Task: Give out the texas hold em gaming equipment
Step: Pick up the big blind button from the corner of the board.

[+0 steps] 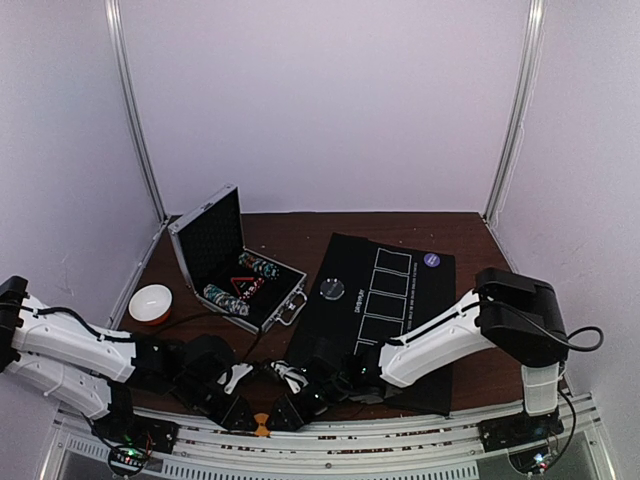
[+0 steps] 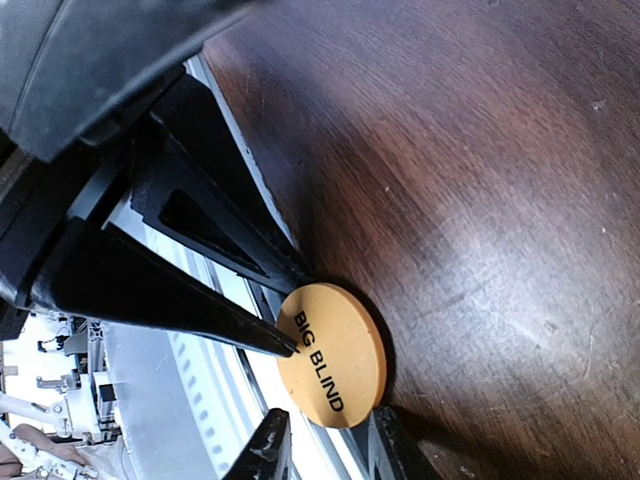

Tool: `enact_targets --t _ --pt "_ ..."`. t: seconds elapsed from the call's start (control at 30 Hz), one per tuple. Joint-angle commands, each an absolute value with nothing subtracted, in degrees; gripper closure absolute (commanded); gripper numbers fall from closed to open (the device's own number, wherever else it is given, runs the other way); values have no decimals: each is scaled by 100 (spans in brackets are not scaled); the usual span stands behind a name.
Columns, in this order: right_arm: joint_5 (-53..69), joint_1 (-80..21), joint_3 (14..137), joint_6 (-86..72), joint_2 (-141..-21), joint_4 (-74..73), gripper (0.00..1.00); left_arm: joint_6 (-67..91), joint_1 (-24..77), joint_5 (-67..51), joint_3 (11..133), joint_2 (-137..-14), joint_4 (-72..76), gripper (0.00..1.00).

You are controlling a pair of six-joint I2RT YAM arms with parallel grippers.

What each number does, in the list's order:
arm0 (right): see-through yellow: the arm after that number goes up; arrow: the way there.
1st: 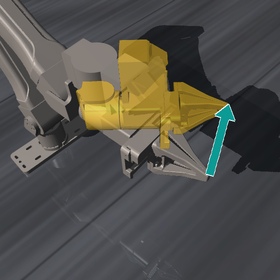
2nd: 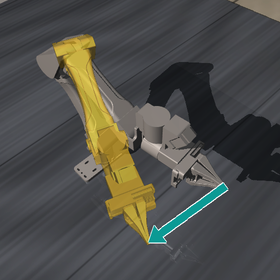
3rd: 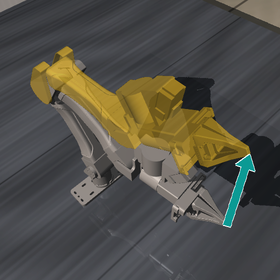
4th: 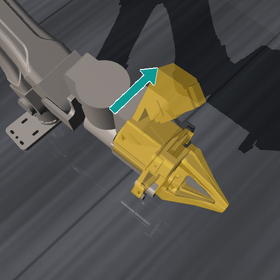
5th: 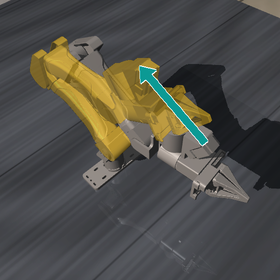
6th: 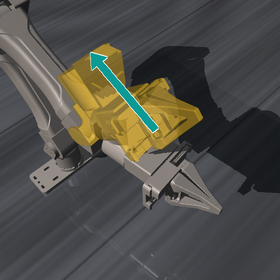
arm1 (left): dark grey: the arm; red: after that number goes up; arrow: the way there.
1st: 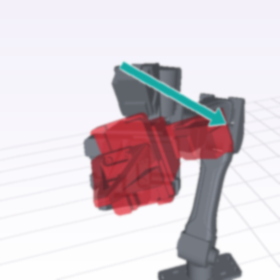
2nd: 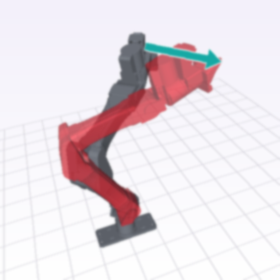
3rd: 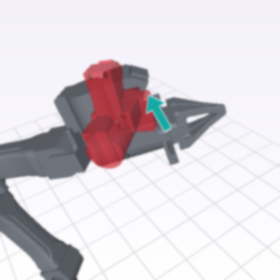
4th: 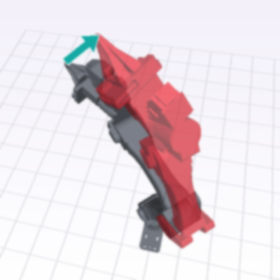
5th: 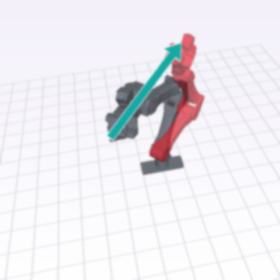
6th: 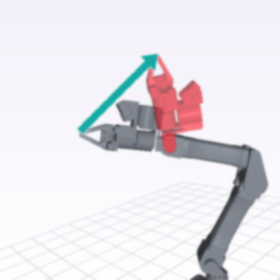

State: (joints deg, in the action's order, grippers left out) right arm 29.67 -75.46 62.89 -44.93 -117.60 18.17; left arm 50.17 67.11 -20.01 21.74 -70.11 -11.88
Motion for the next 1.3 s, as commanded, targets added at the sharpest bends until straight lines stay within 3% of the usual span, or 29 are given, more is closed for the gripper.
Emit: enact_targets --t 0.0,0.67,1.27 --pt "3203 -7556 6533 -4512 -12148 1921 71 4810 6848 -2395 2014 -7057 -896 78" --pt "3759 -7424 6235 -4877 -11929 3561 75 4875 6847 -2146 1683 -6595 -690 80" --pt "3671 -7269 6965 -4837 -12356 3245 76 4874 6847 -1995 1531 -6425 -571 80"
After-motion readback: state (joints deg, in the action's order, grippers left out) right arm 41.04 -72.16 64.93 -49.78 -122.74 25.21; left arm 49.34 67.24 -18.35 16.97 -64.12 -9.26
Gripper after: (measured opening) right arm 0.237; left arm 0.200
